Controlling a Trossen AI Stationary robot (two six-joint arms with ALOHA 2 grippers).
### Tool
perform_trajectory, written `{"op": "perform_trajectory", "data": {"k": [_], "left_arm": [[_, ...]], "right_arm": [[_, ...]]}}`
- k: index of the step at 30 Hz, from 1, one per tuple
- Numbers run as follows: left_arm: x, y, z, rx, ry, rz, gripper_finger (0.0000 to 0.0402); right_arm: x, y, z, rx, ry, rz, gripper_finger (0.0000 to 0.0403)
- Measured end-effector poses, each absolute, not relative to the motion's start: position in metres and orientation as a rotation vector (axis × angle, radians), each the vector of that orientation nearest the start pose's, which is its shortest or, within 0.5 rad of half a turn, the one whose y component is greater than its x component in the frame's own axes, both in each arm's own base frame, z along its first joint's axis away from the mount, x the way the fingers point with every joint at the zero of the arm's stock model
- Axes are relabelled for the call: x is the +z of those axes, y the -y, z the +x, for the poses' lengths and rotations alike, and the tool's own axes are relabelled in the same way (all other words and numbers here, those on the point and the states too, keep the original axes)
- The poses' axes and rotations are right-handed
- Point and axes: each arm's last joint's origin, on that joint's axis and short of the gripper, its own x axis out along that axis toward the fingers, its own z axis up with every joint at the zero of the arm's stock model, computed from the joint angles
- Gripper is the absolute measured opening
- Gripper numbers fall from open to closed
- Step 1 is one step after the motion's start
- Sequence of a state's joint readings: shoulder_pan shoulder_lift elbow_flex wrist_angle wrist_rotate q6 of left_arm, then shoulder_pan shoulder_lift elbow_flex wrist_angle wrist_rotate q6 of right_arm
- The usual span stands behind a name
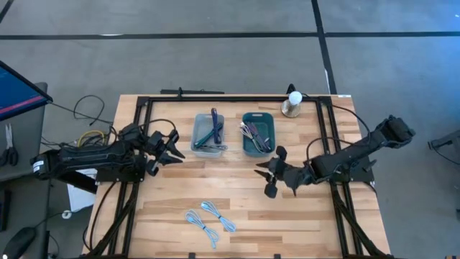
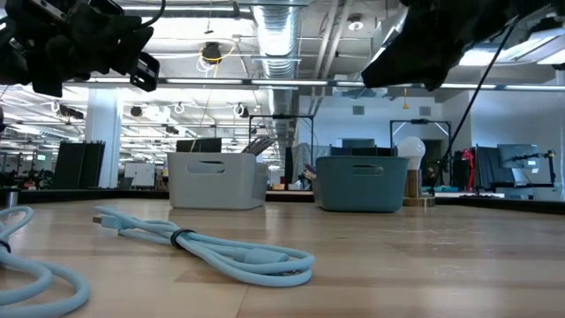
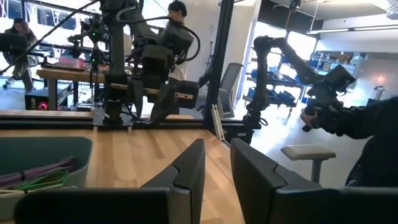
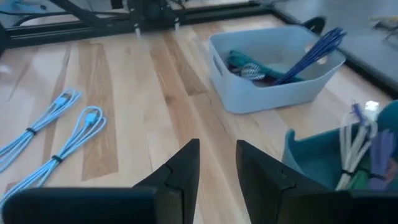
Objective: Pick & Place USB Port
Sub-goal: Put the right white charger cable into the blue bin
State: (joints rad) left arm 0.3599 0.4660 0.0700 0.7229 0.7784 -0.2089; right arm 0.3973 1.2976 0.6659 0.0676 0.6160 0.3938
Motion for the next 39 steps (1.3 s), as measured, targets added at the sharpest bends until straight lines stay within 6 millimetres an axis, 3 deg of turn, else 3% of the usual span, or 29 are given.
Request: {"op": "perform_trajectory", "data": {"k": [6,13,17,21,28,34,39], "left_arm": [[0.212,-0.022,0.117,-0.441,0.235,-0.024,0.0076],[0.212,-0.022,0.117,-0.441,0.237,-0.022,0.0076],[0.213,-0.022,0.116,-0.441,0.243,-0.018,0.0076],[0.214,-0.022,0.116,-0.442,0.251,-0.012,0.0076],[0.214,-0.022,0.116,-0.442,0.257,-0.011,0.0076],[0.214,-0.022,0.116,-0.443,0.254,-0.02,0.0076],[0.214,-0.022,0.116,-0.444,0.254,-0.02,0.0076]], "right_arm": [[0.219,-0.067,0.257,-0.25,-0.402,0.119,0.0097],[0.221,-0.053,0.265,-0.138,-0.398,0.302,0.0097],[0.204,-0.055,0.271,-0.154,-0.465,0.355,0.0097],[0.186,-0.064,0.289,-0.125,-0.556,0.421,0.0097],[0.174,-0.088,0.339,-0.045,-0.766,0.514,0.0097],[0.19,-0.094,0.369,-0.17,-1.012,0.496,0.0097],[0.213,-0.098,0.39,-0.212,-1.097,0.469,0.0097]]}}
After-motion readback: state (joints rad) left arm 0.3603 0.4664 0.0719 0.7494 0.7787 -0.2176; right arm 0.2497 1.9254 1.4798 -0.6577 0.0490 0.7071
